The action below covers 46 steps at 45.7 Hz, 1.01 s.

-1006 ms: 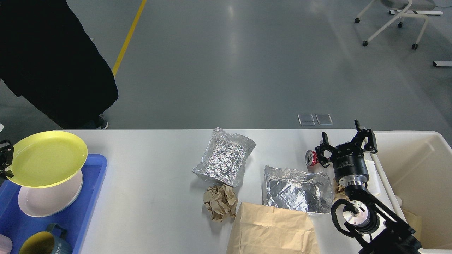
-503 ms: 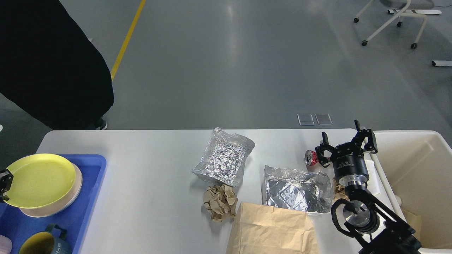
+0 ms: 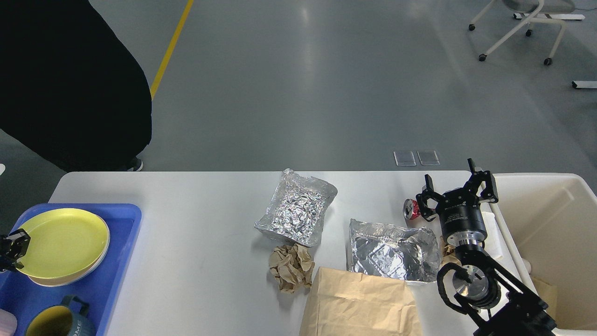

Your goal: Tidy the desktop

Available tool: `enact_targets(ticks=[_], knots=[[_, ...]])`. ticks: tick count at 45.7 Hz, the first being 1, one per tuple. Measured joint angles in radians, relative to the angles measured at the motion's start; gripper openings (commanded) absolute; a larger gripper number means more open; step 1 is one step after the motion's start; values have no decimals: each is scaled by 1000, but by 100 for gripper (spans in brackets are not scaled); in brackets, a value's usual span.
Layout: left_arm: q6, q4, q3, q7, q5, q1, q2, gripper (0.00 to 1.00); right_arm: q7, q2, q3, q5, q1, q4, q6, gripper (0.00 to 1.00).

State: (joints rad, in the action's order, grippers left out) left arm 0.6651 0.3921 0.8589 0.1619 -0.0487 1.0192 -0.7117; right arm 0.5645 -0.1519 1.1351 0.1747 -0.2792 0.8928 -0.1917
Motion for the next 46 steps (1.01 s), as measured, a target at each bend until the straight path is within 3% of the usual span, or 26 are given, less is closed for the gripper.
enact_targets(ticks=[14,25,40,46], knots=[[-31,1,-10,0,0,-5,7,77,0,-1,0,0,0,0,0,100],[-32,1,-21,-1,0,19,3,93,0,0,0,0,0,0,0,100],[-12,12,-43,-6,-1,205,-40,96,0,0,0,0,0,0,0,100],[-6,13,-129,-14,-6,262,-54,96,0,0,0,0,0,0,0,100]])
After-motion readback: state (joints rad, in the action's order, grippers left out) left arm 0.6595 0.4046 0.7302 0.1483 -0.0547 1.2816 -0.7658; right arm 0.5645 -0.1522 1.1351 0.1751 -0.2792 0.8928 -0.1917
